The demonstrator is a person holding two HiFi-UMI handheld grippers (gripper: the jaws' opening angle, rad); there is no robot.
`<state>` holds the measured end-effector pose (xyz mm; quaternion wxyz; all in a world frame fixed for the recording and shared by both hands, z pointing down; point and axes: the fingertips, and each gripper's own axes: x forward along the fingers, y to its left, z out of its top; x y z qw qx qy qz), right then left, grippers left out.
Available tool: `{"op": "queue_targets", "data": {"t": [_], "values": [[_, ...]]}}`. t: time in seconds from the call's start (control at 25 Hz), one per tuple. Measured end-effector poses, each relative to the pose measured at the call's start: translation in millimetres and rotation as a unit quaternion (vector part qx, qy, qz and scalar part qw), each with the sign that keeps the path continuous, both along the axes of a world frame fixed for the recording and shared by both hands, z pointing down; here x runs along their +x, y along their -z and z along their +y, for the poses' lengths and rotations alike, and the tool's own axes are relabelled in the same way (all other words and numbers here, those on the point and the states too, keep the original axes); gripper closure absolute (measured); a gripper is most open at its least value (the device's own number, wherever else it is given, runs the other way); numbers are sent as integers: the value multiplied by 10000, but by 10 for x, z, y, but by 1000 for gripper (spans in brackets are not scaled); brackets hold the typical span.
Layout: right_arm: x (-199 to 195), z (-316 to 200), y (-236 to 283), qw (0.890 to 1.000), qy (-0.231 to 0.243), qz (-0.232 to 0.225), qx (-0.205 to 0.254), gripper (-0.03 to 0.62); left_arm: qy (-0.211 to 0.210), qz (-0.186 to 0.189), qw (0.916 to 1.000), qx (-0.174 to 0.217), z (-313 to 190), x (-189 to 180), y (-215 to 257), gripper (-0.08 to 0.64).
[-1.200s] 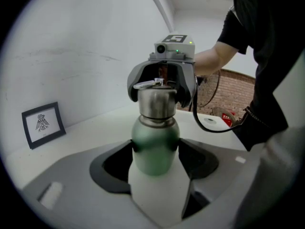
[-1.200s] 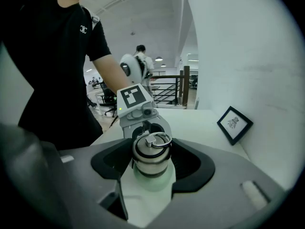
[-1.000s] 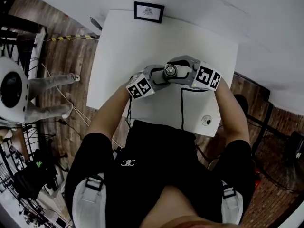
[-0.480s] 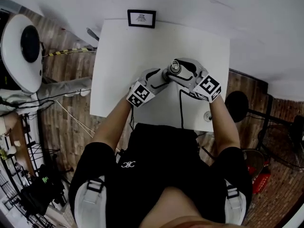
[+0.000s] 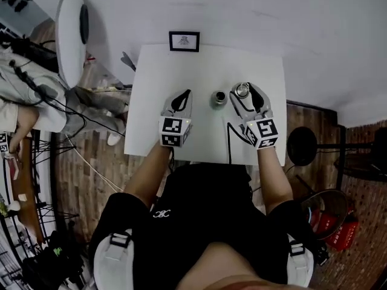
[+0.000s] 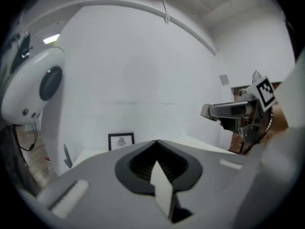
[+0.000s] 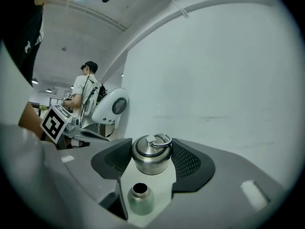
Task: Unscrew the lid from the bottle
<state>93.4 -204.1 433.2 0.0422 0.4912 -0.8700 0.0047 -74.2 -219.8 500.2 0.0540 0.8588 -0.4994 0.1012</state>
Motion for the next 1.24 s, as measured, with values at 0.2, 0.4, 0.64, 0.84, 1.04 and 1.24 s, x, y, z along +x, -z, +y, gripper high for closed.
{"op": "queue_targets", "data": {"t": [0.2, 0.4, 0.64, 0.84, 1.04, 1.24], "values": [[138, 276, 194, 9905, -1258, -450, 325, 336, 500, 101, 9984, 242, 278, -307, 414, 506], [186, 738, 268, 9836, -1651, -605, 397, 336, 505, 133, 9971, 552, 810, -367, 766, 506], [248, 848, 345, 9805, -1748, -730, 524, 336, 475, -195, 9949, 865, 947, -302, 946, 506], [224, 908, 326, 9810, -1707, -727, 570, 336, 409, -87, 9955, 856, 1007, -227, 940, 506], [200, 997, 340, 9822, -1647, -697, 576, 336, 427, -70, 9959, 795, 1098, -225, 915, 506], [174, 1007, 290, 9836, -1597, -653, 519, 336, 393, -97, 9954, 862, 1115, -206, 894, 506]]}}
